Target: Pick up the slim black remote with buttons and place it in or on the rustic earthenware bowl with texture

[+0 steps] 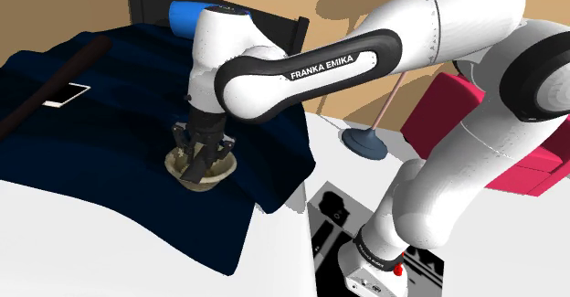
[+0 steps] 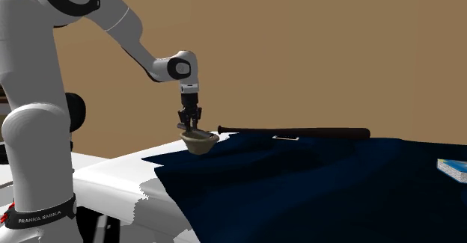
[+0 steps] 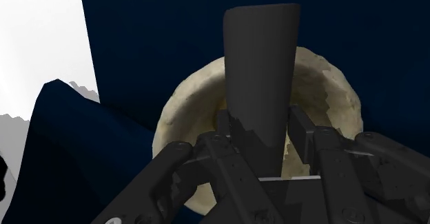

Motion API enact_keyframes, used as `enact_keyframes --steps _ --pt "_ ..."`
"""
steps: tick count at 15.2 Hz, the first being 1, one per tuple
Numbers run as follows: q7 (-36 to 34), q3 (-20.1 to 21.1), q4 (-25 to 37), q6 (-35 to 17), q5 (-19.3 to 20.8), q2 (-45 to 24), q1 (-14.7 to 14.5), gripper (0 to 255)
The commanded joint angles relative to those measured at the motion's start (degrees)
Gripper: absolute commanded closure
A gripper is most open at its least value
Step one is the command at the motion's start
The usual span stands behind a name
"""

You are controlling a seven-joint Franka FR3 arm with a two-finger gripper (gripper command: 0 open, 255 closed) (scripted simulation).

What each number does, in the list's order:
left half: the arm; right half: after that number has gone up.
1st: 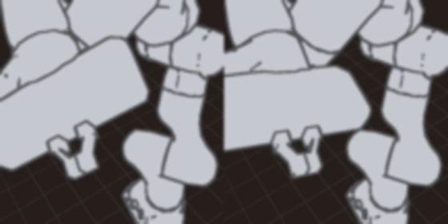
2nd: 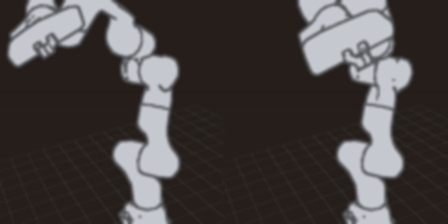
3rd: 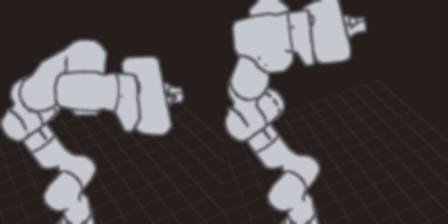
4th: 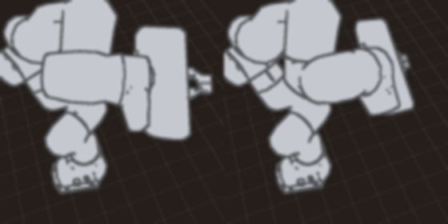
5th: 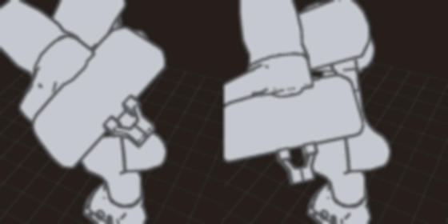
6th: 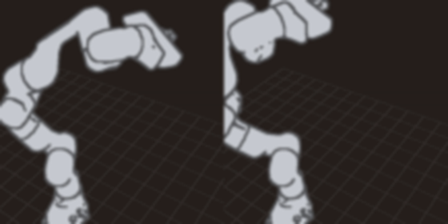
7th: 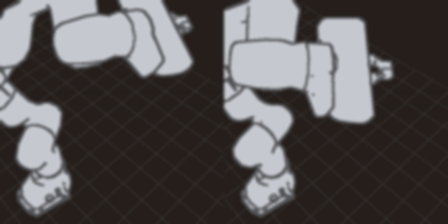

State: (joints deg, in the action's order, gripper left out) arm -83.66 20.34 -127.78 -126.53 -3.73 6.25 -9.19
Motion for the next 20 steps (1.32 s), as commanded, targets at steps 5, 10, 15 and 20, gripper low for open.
enact_keyframes --steps 5,10,15,20 --pt "-0.1 0.0 -0.4 -0.7 0.1 -0.4 0.0 255" --pt "-0.1 0.0 -0.4 -0.7 0.1 -0.4 0.0 0" --pt "0.4 -0.3 1.6 3.1 -0.5 1.6 0.0 0" --pt "0.8 -0.5 3.6 6.6 -0.9 3.0 0.1 0"
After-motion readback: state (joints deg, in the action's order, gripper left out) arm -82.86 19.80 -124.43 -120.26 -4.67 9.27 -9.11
